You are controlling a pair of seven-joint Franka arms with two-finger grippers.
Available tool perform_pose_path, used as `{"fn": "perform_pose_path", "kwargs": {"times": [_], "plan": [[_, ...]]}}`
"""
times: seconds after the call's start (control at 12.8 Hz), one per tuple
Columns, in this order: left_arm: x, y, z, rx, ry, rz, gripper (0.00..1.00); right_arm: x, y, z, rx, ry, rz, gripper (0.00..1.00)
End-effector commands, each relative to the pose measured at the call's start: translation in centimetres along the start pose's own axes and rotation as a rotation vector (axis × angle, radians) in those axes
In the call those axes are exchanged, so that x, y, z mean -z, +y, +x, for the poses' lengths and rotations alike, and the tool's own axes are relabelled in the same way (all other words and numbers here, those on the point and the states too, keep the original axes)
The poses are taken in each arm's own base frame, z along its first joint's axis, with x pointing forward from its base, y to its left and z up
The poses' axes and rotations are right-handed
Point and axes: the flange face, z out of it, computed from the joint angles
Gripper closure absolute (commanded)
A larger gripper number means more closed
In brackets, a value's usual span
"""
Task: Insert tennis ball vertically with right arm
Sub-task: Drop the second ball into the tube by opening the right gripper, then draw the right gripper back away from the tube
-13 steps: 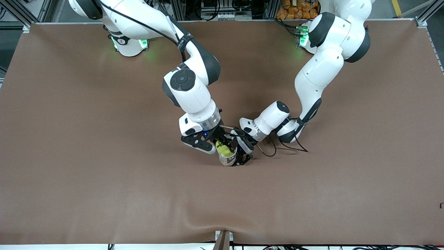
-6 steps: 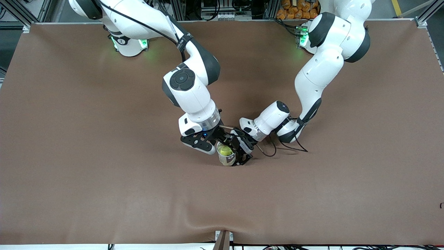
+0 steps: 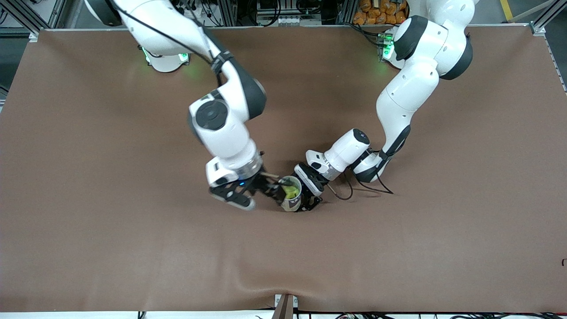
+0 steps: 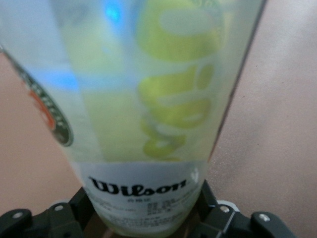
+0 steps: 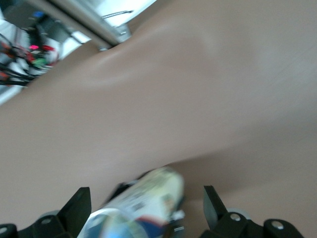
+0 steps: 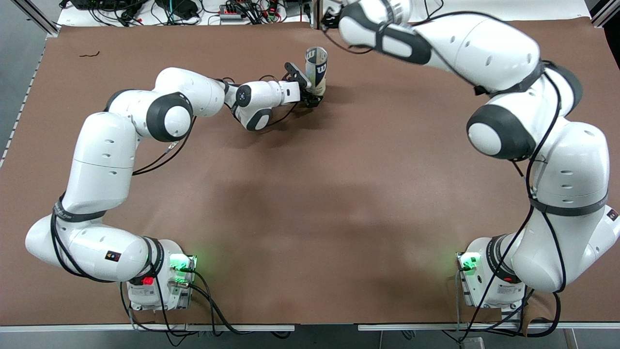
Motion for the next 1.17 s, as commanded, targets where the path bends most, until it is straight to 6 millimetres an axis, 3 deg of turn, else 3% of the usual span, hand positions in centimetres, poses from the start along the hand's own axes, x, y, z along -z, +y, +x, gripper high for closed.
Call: {"fn": "perform_pose_path", "kwargs": {"times": [0.0,0.16,0.23,0.39,0.78,1.02,1.1], "plan": [[-0.3,0.2,-0.6,-0.017,-0.005,-0.010,0.13,2.8,5.4,4.9,0.122,-0.054,-0.068,0.00],[-0.2,-0.1,-0.5,-0.015,-0.003,-0.007,0.08,3.3,9.4,7.4,0.199,-0.070,-0.091,0.00],[-0.2,-0.1,-0.5,-0.015,-0.003,-0.007,0.00,3.6,11.3,7.8,0.246,-0.085,-0.104,0.00],[-0.2,-0.1,-0.4,-0.021,-0.002,-0.008,0.00,4.9,14.4,8.0,0.305,-0.105,-0.118,0.00],[1.3,-2.1,-1.0,-0.056,0.008,-0.024,0.00,10.3,24.3,6.6,0.386,-0.159,-0.147,0.00],[1.8,-1.7,-0.9,-0.026,0.017,-0.048,0.00,13.9,31.1,8.3,0.381,-0.253,-0.176,0.00],[2.2,-2.3,-1.1,-0.041,0.017,-0.046,0.00,15.7,33.4,9.0,0.378,-0.268,-0.176,0.00]]}}
